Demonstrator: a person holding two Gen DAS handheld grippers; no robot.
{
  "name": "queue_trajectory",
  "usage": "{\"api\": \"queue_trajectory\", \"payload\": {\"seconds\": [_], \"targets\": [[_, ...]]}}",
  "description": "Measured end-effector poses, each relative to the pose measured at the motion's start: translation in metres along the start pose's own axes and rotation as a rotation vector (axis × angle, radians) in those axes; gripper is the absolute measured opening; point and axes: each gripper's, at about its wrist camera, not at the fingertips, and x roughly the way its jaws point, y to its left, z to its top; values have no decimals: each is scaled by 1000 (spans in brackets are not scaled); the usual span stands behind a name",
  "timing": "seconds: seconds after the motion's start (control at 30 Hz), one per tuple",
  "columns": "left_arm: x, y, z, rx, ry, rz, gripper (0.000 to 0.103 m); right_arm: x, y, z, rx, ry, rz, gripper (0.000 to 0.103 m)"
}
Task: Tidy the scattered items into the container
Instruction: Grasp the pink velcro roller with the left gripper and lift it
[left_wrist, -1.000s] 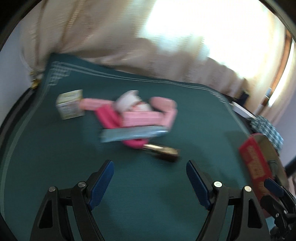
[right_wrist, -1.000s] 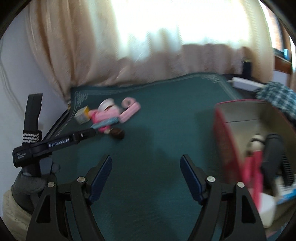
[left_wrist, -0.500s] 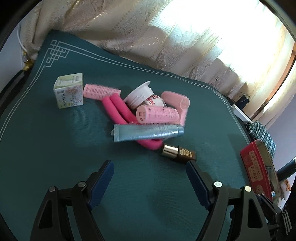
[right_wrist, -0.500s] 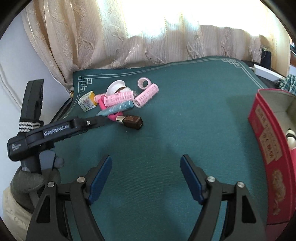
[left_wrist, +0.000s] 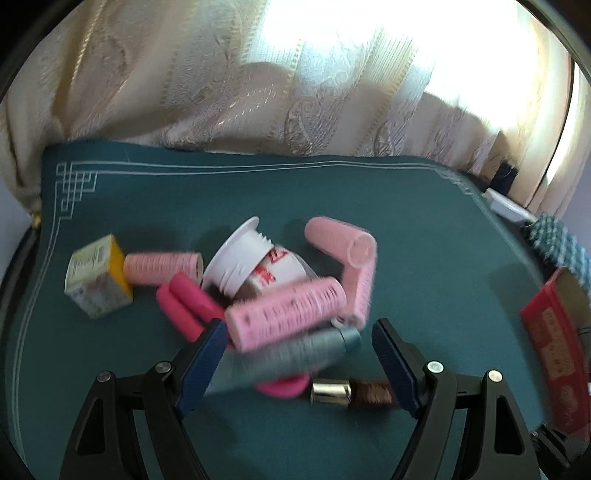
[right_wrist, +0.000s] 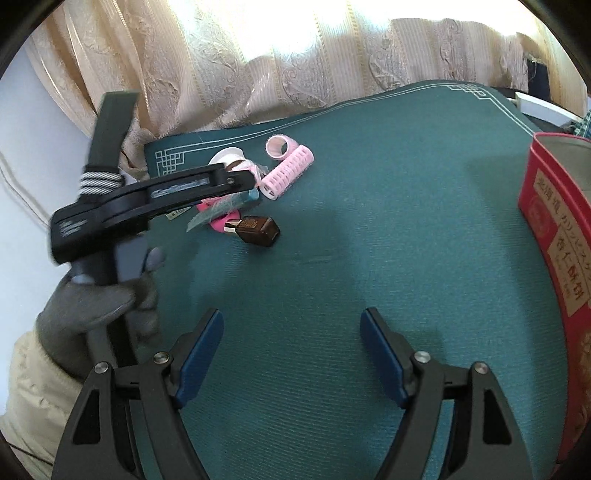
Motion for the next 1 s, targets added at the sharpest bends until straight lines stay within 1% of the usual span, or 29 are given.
{"api": "queue_trajectory", "payload": {"seconds": [0.27, 0.33, 0.43, 0.53, 0.67, 0.7, 0.73, 0.83, 1.0], "targets": [[19, 10, 15, -56, 8, 59, 82, 0, 0, 0, -3, -1, 16, 81], [21, 8, 17, -47, 15, 81, 82, 1, -1, 1, 1, -2, 21, 81], [21, 3, 15, -3, 4, 106, 82, 0, -1, -1, 2, -2, 24, 81], [16, 3, 12, 12, -7, 100, 82, 1, -1, 0, 0, -2, 23, 81], [11, 10, 9, -4, -21, 84, 82, 1, -1, 0, -1, -3, 22, 81], [10, 11, 7, -2, -25, 87, 76, 1, -1, 0, -1, -3, 22, 81], [8, 12, 6, 5, -29, 96, 69, 1, -1, 0, -1, -2, 22, 81], [-1, 17, -2, 4, -43, 103, 67, 1, -2, 0, -1, -2, 23, 81], [-10, 29, -9, -39, -52, 65, 67, 2, 0, 0, -5, -1, 19, 81]]}}
